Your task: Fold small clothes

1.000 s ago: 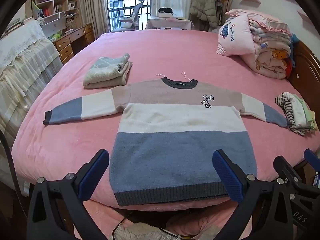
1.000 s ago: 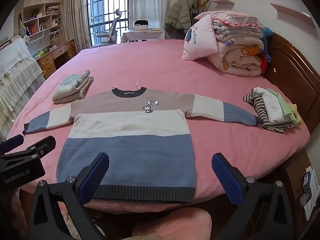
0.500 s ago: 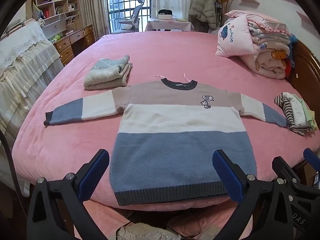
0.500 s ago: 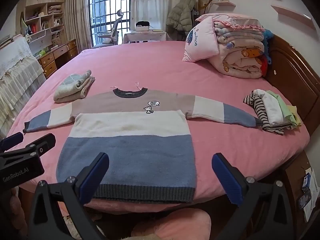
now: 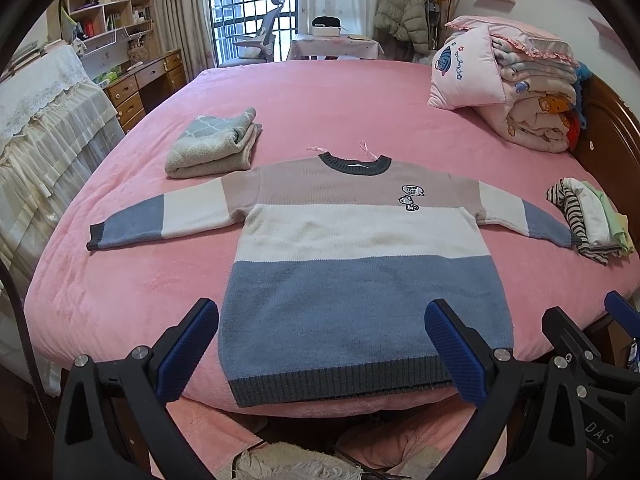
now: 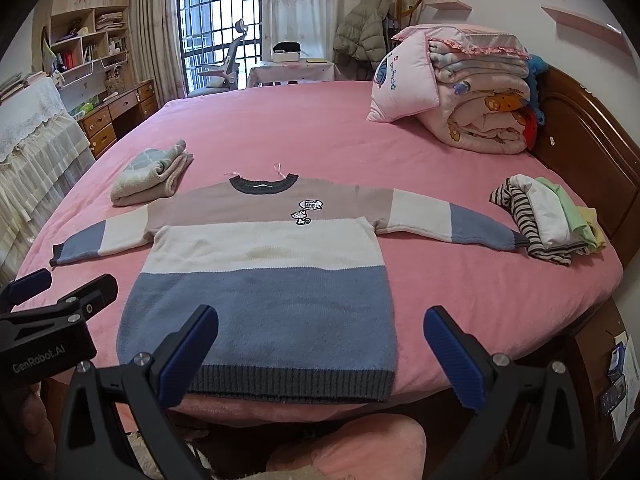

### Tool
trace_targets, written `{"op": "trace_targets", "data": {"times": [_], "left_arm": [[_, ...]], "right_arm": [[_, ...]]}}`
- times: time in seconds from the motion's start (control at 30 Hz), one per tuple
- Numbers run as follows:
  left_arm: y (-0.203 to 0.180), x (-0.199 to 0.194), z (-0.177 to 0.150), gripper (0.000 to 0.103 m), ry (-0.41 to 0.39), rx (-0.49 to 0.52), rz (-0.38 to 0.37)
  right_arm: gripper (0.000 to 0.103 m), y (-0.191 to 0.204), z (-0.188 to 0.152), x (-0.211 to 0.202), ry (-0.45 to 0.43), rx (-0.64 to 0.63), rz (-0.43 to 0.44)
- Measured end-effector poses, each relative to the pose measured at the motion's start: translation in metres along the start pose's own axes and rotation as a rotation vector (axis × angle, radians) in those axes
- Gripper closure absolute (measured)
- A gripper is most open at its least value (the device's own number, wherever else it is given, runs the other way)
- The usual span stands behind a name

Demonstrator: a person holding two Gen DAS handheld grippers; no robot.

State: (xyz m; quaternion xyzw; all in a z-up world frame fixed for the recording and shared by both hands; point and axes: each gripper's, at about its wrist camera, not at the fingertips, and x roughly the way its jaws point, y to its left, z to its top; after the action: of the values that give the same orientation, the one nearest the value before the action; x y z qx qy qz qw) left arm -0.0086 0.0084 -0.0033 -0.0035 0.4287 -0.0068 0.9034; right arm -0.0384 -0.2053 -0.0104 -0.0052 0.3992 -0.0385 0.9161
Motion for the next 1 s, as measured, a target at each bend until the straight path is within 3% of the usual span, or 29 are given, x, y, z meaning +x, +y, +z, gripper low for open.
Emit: {"op": "trace_targets", "data": {"times": [1.0], "left_arm": [[0.005, -0.009, -0.007, 0.001, -0.011, 0.017, 0.008]], "right_arm": [[0.0, 0.01, -0.008, 0.001, 0.028, 0.039, 0.014]]}}
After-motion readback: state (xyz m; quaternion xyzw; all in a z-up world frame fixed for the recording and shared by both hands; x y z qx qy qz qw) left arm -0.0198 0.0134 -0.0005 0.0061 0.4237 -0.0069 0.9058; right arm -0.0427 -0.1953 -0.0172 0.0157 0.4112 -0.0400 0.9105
